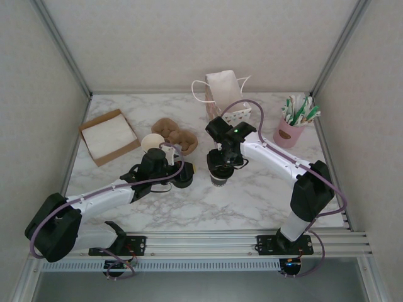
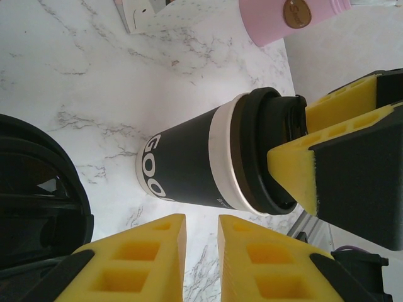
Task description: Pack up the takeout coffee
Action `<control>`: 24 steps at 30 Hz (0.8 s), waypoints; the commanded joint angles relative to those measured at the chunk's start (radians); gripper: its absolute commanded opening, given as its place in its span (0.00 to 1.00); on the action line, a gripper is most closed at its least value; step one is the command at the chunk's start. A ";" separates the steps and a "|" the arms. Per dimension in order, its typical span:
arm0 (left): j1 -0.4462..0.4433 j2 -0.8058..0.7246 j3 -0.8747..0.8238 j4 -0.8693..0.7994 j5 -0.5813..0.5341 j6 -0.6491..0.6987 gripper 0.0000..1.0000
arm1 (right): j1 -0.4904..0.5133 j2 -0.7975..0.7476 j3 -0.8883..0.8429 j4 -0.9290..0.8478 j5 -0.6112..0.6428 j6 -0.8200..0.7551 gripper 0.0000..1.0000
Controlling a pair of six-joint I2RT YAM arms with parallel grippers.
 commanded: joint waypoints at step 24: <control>-0.006 0.011 0.015 0.020 0.007 0.003 0.21 | 0.027 0.026 0.017 -0.006 0.006 -0.021 0.71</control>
